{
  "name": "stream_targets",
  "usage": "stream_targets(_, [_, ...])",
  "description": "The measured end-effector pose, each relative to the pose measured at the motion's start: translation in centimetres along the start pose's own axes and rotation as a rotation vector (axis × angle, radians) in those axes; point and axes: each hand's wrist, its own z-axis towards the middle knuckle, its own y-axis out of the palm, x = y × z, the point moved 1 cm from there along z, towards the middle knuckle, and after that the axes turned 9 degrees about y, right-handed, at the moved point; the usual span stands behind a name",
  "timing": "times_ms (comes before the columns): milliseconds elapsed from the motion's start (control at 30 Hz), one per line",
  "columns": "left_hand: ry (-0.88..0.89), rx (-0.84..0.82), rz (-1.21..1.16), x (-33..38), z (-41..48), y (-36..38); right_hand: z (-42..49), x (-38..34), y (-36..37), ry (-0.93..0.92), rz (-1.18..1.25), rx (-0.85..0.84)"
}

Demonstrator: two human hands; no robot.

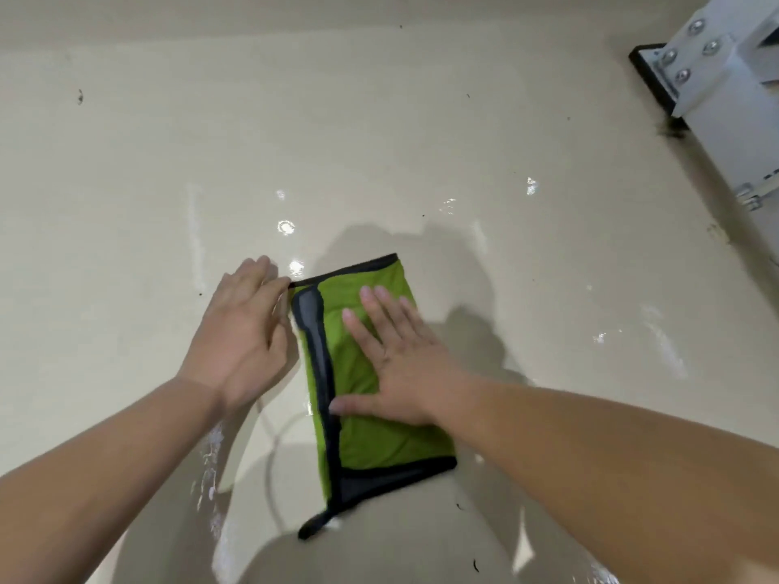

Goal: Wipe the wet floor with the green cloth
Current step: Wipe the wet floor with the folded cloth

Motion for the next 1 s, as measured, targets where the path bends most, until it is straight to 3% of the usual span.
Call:
stream_targets(167, [0.012, -0.066, 0.062, -2.1, 0.3, -1.7, 4.5, 3.0, -4.1, 0.378, 0.135, 0.093])
stream_targets(267, [-0.007, -0.031, 0.077, -4.0, -1.4, -2.8, 6.6, 1.0, -4.8, 0.614, 0.239, 0.177])
stream_targets(333, [-0.044, -0.011, 0.108, -5.4, -2.7, -3.3, 7.6, -1.5, -4.7, 0.677, 0.297, 0.218])
stream_targets(433, [-0.126, 0.006, 0.122, -6.8, -4.2, -4.2, 8.5, -6.0, -4.4, 0.528, 0.285, 0.248])
stream_targets(600, [-0.281, 0.033, 0.146, -8.9, -6.0, -6.6, 5.1, -15.6, -1.5, -0.13, -0.05, 0.158])
stream_targets(733, [-0.265, 0.115, 0.202, -8.7, -6.0, -6.8, 0.3, -15.5, 2.3, -0.495, -0.144, 0.1])
stream_targets(833, [-0.164, 0.16, 0.195, -6.5, -4.5, -5.2, -1.2, -11.0, 3.4, -0.511, -0.125, 0.189])
stream_targets(1000, [0.089, 0.051, 0.117, -0.3, 0.3, -1.4, -2.1, -0.1, 2.7, -0.143, -0.05, 0.241])
